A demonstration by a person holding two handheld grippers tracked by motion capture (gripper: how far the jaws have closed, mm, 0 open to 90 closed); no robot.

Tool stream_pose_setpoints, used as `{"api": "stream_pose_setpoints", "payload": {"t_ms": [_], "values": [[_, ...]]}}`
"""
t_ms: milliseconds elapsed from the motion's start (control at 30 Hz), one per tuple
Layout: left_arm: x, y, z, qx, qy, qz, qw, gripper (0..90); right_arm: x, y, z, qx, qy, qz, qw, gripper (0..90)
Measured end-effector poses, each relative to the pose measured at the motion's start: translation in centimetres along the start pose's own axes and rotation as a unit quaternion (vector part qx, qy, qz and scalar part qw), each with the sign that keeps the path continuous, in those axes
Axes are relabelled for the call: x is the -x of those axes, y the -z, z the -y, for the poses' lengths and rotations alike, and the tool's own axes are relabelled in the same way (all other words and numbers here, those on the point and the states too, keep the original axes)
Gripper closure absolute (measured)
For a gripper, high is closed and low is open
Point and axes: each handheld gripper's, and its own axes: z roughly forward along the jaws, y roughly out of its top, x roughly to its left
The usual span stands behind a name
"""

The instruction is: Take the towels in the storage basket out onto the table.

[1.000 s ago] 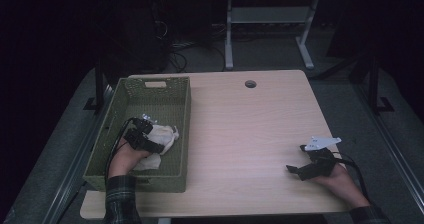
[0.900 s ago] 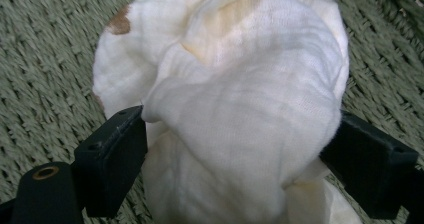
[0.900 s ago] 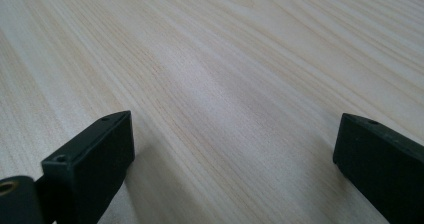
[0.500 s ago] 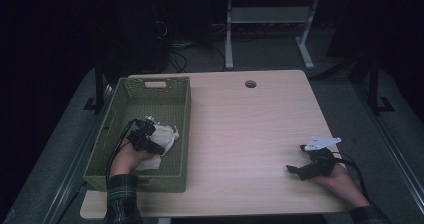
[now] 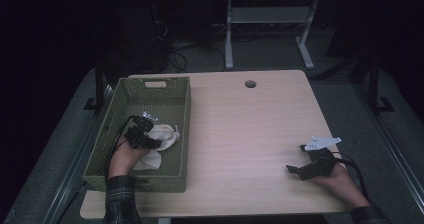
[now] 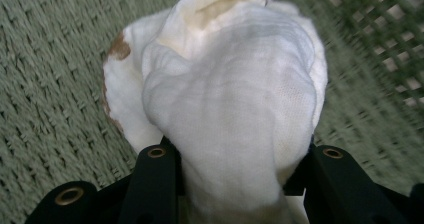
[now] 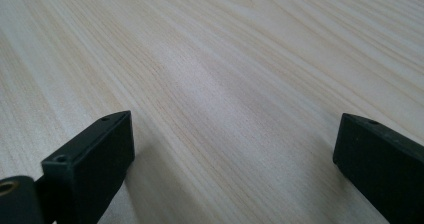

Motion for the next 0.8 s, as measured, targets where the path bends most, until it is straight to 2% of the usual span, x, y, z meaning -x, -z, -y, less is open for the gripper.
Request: {"api": "stream_pose_setpoints", "payload": {"t_ms": [233, 367, 400, 467, 700, 800], "values": [[-0.2, 1.3, 0.0, 0.049, 0.005, 0.032, 0.9983, 60.9, 0.0, 0.0, 0.0, 0.000, 0.000, 0.000, 1.0000, 2.6], [-0.5, 2.2, 0.2, 0.086, 0.019, 0.048, 0.9949, 61.9, 0.0, 0.0, 0.0, 0.000, 0.001, 0.000, 1.0000, 2.6], [-0.6, 2.4, 0.3, 0.089, 0.019, 0.049, 0.9947, 62.2, 0.0, 0.0, 0.0, 0.000, 0.000, 0.000, 1.0000, 2.6], [-0.7, 2.8, 0.4, 0.108, 0.024, 0.059, 0.9921, 62.6, 0.0, 0.0, 0.0, 0.000, 0.000, 0.000, 1.0000, 2.6], [-0.9, 3.9, 0.5, 0.146, 0.031, 0.077, 0.9858, 64.1, 0.0, 0.0, 0.0, 0.000, 0.001, 0.000, 1.0000, 2.6], [-0.9, 4.7, 0.4, 0.169, 0.030, 0.087, 0.9813, 64.5, 0.0, 0.0, 0.0, 0.000, 0.000, 0.000, 1.0000, 2.6]]}}
